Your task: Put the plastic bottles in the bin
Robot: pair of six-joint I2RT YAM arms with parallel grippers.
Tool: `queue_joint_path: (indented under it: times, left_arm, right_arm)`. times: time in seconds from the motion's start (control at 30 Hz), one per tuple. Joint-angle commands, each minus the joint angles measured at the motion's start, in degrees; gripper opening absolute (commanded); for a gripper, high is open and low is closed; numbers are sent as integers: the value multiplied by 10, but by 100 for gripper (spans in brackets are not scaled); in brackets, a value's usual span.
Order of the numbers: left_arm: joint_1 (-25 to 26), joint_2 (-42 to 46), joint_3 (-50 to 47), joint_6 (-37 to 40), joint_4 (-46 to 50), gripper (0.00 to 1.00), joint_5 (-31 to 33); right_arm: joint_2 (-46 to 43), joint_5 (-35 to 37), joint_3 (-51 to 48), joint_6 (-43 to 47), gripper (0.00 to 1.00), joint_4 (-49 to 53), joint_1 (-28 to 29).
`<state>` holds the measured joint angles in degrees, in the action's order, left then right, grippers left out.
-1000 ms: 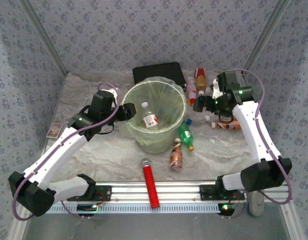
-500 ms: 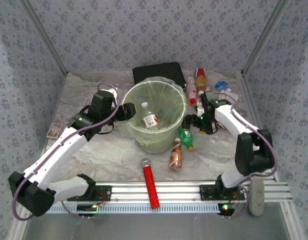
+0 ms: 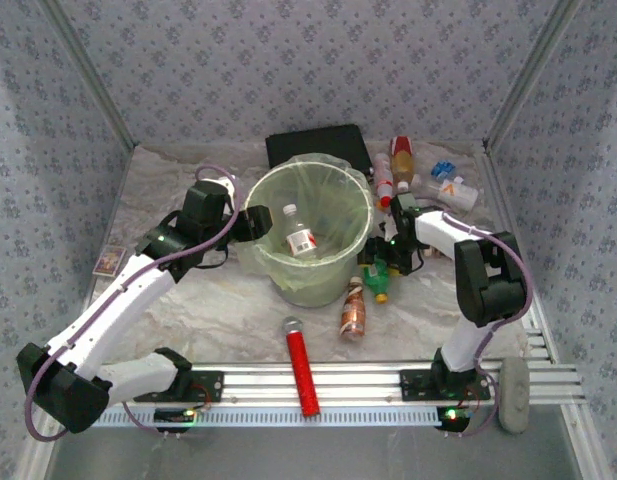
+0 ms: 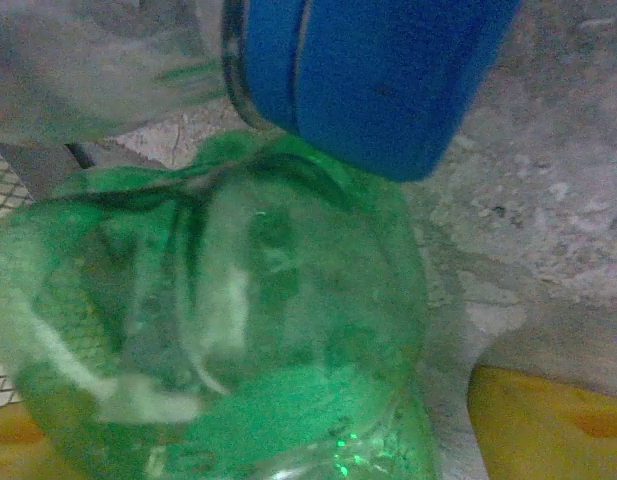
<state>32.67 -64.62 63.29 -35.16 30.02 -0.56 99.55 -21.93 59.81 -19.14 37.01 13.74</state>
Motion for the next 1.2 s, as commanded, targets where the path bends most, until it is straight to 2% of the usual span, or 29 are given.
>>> queue_joint_path:
  times: [0.0,0.23,0.53,0.7,0.93,1.17]
  left_arm:
    - [4,5,15,10,24,70,10]
    - [3,7,14,10,23,70,12]
    - [4,9,12,10,22,70,12]
    - [3,7,17,14,27,70,12]
    - [4,8,23,15,30,70,11]
    - [3,6,24,16,28,70,9]
  right_arm:
    - [10,-4,-2,-5,77,-7,0]
    - [-6,16,4,2,67,11,-2]
    - [-30,32,17,14,61,42,-12]
    - [-62,38,52,40,57,92,-34]
    - [-143,72,179,79,57,203,-72]
    - [-185,81,344,57,58,258,-82]
